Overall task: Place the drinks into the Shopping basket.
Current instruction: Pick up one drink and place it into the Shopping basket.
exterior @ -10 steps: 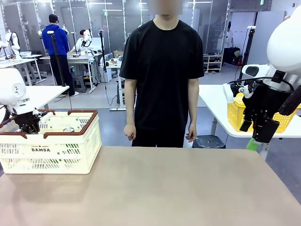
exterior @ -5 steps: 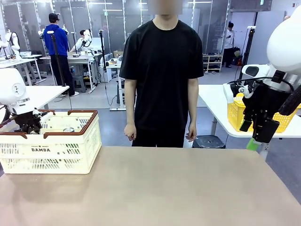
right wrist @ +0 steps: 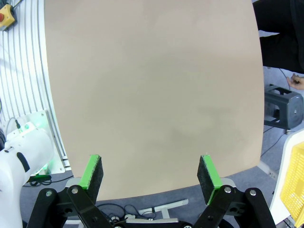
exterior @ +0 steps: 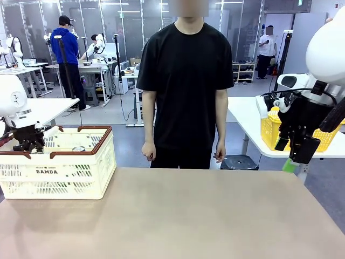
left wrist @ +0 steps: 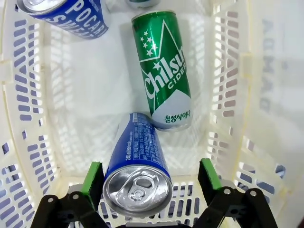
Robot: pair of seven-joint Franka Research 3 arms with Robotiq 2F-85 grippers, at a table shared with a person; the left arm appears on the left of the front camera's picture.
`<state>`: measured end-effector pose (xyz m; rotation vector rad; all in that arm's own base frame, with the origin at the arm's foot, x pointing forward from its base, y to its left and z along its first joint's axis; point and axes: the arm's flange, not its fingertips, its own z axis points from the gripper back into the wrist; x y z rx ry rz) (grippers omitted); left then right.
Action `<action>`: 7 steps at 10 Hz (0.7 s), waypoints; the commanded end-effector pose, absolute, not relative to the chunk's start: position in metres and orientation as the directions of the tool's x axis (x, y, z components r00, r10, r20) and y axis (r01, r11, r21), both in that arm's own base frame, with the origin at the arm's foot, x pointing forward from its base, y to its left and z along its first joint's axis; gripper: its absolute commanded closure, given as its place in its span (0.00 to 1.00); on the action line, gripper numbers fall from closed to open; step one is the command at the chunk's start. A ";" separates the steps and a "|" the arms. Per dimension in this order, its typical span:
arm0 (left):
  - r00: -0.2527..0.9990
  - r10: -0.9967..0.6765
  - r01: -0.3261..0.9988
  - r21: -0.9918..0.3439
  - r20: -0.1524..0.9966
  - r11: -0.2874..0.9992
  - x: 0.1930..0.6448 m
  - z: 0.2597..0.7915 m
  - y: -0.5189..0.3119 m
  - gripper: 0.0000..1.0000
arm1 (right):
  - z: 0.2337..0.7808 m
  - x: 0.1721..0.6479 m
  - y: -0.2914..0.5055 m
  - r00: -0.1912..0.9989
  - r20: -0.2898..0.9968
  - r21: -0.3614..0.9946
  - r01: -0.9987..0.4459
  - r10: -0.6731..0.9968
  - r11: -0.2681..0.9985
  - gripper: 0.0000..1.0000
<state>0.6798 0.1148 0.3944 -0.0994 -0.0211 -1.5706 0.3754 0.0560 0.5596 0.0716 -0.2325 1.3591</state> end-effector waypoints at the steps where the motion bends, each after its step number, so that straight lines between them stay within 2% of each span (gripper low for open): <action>1: -0.014 -0.997 0.999 -0.037 0.080 -0.017 0.682 0.390 0.114 0.00 | 0.562 0.376 0.055 0.187 0.195 -0.084 -0.975 0.963 0.207 0.00; 7: -0.014 -0.997 0.999 -0.037 0.080 -0.017 0.682 0.390 0.114 0.00 | 0.562 0.376 0.055 0.187 0.195 -0.084 -0.975 0.963 0.207 0.00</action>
